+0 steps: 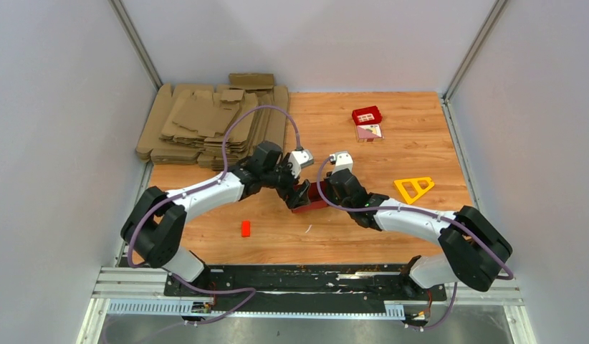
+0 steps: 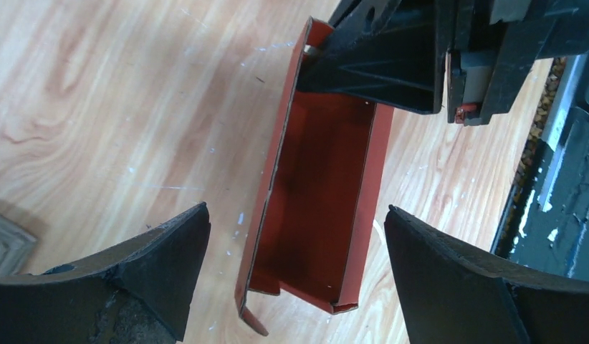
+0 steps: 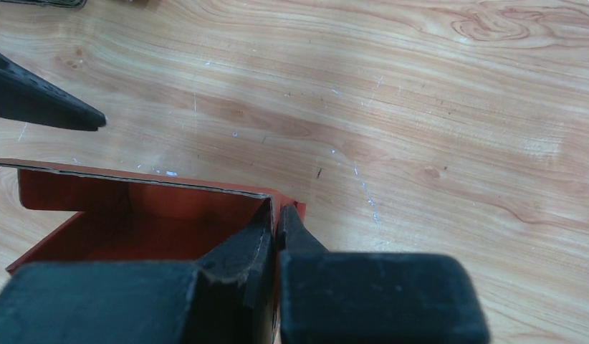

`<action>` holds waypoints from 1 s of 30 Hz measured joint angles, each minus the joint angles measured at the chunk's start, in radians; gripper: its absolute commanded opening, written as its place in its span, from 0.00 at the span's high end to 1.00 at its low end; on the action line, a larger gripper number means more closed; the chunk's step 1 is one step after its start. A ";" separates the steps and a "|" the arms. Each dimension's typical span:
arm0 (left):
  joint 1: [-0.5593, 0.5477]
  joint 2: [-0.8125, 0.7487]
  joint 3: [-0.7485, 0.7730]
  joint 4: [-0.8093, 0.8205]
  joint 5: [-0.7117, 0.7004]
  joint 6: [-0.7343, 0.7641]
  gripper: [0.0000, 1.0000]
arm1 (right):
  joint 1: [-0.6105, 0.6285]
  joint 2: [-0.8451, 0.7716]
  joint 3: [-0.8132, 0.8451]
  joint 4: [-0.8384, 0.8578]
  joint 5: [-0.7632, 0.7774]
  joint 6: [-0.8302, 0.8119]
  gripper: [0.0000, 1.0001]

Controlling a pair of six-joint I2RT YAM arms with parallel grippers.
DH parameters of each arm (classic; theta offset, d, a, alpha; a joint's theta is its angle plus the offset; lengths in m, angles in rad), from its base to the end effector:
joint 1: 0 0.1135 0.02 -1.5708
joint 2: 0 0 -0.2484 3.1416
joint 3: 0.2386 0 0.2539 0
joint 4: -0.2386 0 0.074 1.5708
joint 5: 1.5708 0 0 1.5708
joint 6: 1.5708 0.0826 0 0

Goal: Fold the paper box

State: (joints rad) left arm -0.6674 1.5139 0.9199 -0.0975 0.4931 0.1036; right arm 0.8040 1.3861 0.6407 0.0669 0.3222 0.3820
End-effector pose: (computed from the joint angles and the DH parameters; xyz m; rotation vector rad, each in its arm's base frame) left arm 0.2562 -0.2516 0.1796 1.1121 2.0196 -0.8531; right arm 0.2374 0.2087 0.1388 -0.2959 2.2045 0.2939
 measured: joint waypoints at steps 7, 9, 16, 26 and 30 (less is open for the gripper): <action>-0.045 0.032 0.011 -0.047 -0.021 0.004 0.03 | 0.000 0.002 0.003 -0.002 -0.011 -0.003 1.00; -0.088 0.032 0.011 -0.058 -0.068 0.016 0.04 | 0.000 0.007 0.009 -0.003 -0.018 -0.005 1.00; -0.172 0.032 0.011 -0.078 -0.232 0.060 0.11 | 0.000 0.014 0.021 -0.011 -0.037 -0.017 0.99; -0.171 0.032 0.011 -0.079 -0.279 0.079 0.29 | 0.000 -0.011 0.027 -0.062 -0.048 -0.022 0.68; -0.171 0.032 0.011 -0.060 -0.275 0.082 0.34 | 0.000 -0.097 0.027 -0.126 -0.058 -0.031 0.57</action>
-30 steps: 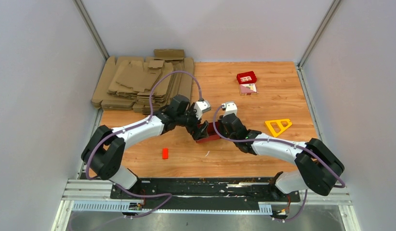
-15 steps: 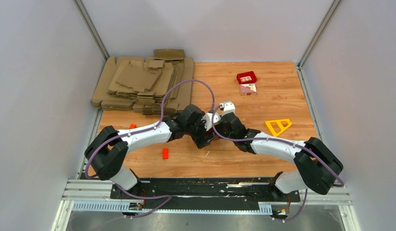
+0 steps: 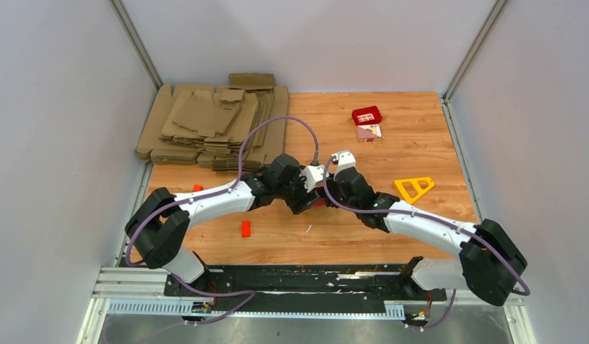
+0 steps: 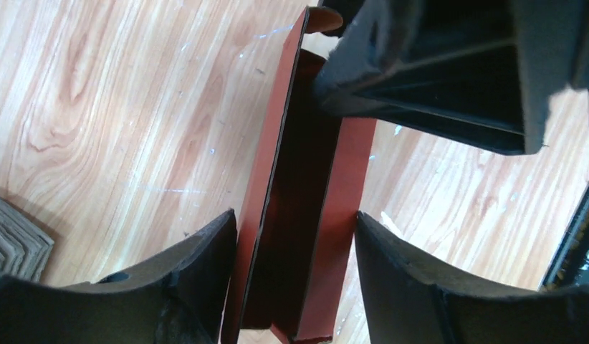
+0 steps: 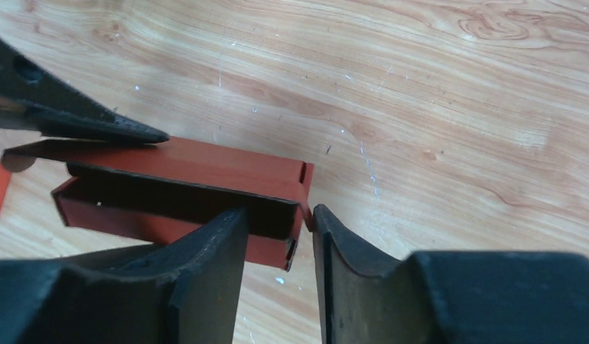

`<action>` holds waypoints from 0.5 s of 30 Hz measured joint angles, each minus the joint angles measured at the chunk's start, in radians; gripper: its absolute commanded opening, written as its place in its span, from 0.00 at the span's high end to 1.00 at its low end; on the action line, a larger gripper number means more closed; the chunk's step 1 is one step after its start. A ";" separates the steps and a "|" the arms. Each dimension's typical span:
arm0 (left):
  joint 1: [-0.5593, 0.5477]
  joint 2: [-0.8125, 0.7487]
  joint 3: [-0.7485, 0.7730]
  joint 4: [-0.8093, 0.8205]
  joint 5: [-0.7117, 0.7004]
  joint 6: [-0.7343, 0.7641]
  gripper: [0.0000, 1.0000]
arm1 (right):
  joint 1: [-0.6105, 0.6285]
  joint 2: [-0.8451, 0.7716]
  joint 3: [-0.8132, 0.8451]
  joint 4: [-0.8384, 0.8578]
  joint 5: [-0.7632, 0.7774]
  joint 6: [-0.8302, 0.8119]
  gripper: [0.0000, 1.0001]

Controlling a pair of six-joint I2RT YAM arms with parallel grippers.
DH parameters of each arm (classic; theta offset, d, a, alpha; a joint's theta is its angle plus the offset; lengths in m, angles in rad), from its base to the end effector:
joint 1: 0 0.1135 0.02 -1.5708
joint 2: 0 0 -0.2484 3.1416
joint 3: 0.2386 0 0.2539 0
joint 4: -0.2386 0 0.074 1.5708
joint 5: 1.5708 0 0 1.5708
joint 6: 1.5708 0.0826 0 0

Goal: Fold the paper box

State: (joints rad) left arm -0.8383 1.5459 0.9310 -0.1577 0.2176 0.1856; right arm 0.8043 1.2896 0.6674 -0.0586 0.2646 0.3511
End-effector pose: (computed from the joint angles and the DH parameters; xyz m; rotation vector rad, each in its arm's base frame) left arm 0.2279 -0.2801 0.1606 1.2675 2.0307 -0.5707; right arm 0.2278 0.2054 0.1604 -0.3647 2.2147 0.3337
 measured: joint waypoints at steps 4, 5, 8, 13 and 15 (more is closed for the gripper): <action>0.000 -0.011 0.000 0.045 0.014 0.000 0.39 | 0.000 -0.094 -0.006 -0.078 -0.006 -0.011 0.37; -0.001 -0.014 0.001 0.051 0.014 0.000 0.40 | 0.000 -0.126 -0.014 -0.097 -0.005 -0.014 0.35; -0.002 -0.018 0.000 0.061 0.016 -0.002 0.42 | 0.000 -0.228 -0.048 -0.132 0.007 -0.019 0.32; -0.010 -0.018 -0.005 0.045 0.008 -0.004 0.54 | 0.000 -0.422 -0.100 -0.132 0.030 -0.021 0.29; -0.021 -0.018 -0.009 0.045 0.003 -0.005 0.59 | 0.000 -0.461 -0.112 -0.131 0.039 -0.021 0.29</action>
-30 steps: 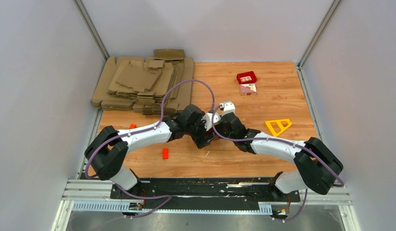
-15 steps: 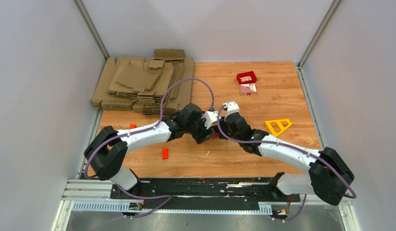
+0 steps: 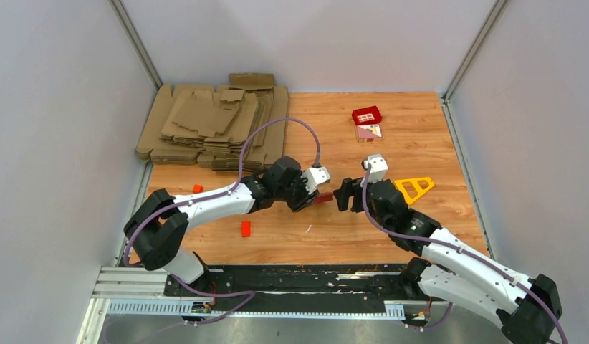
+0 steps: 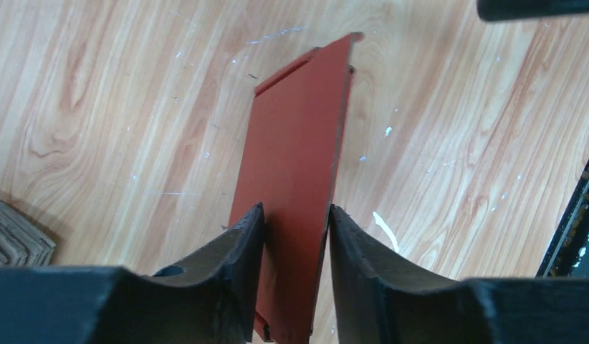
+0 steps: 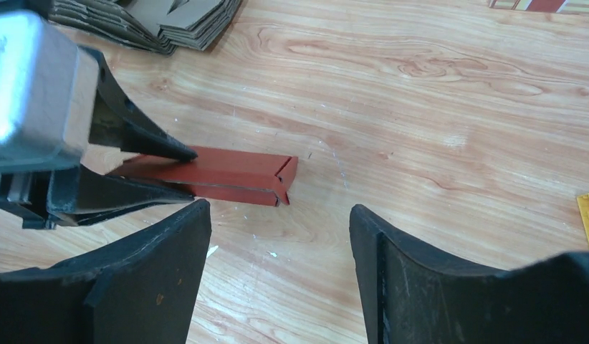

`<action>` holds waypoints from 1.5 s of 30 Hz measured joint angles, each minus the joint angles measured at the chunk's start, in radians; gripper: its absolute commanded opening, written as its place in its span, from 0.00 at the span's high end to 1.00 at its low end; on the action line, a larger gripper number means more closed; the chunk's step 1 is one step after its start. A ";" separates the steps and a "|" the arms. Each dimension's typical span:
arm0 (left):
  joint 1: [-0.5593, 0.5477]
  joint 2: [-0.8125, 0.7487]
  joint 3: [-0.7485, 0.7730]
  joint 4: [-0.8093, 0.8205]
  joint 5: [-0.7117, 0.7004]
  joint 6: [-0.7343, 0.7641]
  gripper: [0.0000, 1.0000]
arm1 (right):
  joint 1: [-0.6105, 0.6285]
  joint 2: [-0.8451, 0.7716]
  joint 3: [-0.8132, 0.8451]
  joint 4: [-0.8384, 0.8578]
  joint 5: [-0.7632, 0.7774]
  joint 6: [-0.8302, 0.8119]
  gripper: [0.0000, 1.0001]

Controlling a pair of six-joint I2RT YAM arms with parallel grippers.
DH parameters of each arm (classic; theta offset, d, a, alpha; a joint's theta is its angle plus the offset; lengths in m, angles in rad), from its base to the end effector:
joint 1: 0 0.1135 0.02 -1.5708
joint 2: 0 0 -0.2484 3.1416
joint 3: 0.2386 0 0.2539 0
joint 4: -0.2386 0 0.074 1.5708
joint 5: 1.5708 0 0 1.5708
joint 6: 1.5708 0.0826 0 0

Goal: Fold the paper box

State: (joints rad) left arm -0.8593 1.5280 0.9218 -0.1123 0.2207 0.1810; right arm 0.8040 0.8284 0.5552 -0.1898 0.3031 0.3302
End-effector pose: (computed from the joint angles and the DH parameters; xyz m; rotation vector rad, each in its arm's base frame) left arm 0.2231 -0.2865 0.1687 1.2650 1.9717 -0.5978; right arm 0.1861 0.1576 0.2195 -0.2895 2.0149 0.4123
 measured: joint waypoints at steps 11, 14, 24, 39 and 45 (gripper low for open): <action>-0.073 0.007 -0.027 0.021 -0.072 0.002 0.69 | 0.000 -0.020 -0.016 -0.028 0.008 0.001 0.30; -0.077 0.010 -0.027 0.029 -0.077 0.000 0.69 | 0.000 -0.012 -0.017 -0.036 0.000 0.002 0.35; -0.078 0.024 0.027 -0.059 0.044 -0.051 0.67 | -0.072 0.009 0.024 -0.133 -0.191 -0.018 0.38; -0.076 0.100 0.151 -0.222 0.264 -0.101 0.44 | -0.098 0.017 0.113 -0.321 -0.349 -0.013 0.29; -0.076 0.113 0.166 -0.246 0.247 -0.097 0.37 | -0.101 0.071 0.113 -0.315 -0.417 -0.006 0.17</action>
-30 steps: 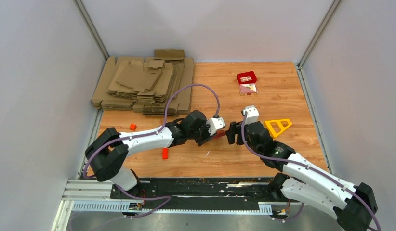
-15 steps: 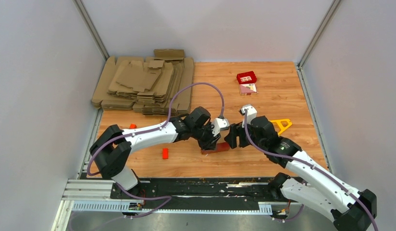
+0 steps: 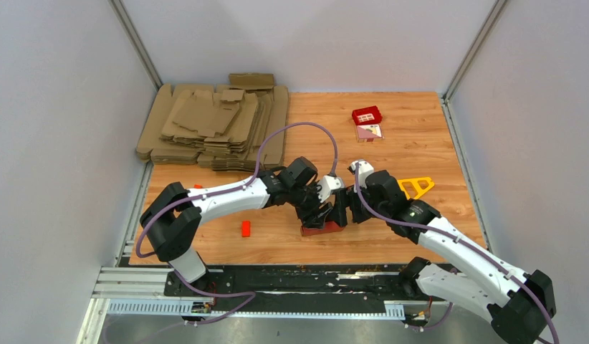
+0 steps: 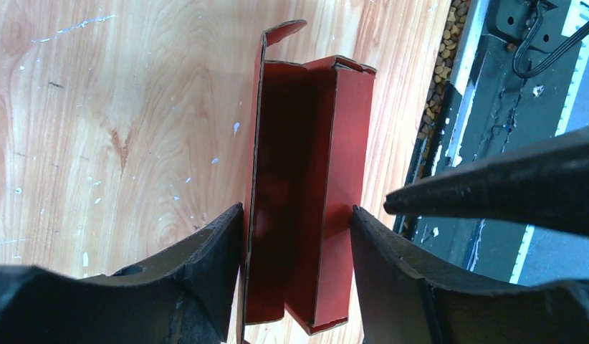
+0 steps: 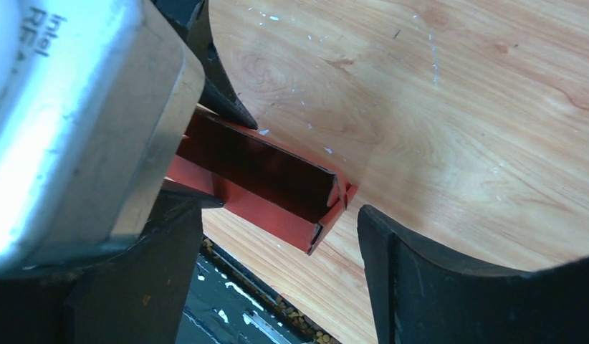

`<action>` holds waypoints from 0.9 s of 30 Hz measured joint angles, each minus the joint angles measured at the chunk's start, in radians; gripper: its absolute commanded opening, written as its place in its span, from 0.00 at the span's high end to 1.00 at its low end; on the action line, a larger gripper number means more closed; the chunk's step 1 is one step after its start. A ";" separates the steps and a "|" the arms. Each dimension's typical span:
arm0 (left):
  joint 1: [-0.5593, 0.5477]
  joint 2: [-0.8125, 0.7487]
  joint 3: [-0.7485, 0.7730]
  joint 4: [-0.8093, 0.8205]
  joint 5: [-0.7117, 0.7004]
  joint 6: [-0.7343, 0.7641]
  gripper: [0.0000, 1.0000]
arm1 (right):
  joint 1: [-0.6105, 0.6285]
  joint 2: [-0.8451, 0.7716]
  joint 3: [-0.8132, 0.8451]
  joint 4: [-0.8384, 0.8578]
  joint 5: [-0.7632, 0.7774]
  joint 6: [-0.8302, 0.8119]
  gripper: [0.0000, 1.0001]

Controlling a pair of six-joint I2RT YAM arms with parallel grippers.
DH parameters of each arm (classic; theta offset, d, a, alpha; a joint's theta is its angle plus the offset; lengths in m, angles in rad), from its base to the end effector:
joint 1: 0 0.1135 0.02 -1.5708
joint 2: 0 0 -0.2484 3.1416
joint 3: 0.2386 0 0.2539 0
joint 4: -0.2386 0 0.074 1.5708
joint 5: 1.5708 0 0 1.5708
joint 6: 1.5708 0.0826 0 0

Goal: Fold the paper box

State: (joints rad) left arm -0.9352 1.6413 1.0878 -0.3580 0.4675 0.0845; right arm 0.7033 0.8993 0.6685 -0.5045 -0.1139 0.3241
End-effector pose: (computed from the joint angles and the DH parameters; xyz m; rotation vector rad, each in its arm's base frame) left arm 0.1893 -0.3194 0.1659 1.4414 2.1475 -0.9231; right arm 0.1732 0.1592 0.2053 -0.5098 2.3357 0.6400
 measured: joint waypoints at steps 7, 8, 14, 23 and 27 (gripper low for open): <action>0.000 -0.013 0.000 0.002 -0.008 0.005 0.68 | -0.001 0.013 -0.006 0.023 -0.031 -0.001 0.15; 0.000 -0.014 0.000 0.003 -0.011 0.006 0.71 | -0.001 0.010 -0.010 0.025 -0.033 0.000 0.14; 0.000 -0.022 0.000 0.004 -0.021 0.010 0.78 | -0.001 -0.026 -0.032 0.025 -0.041 0.003 0.00; 0.000 -0.022 0.000 0.005 -0.011 0.052 0.79 | 0.024 0.013 -0.069 0.069 -0.083 -0.040 0.00; 0.000 -0.024 -0.003 0.003 0.002 0.085 0.79 | 0.073 0.067 -0.072 0.115 -0.035 -0.064 0.00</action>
State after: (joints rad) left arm -0.9352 1.6173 1.0851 -0.3553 0.4690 0.1692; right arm 0.7765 0.9661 0.5964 -0.3893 -0.1486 0.2596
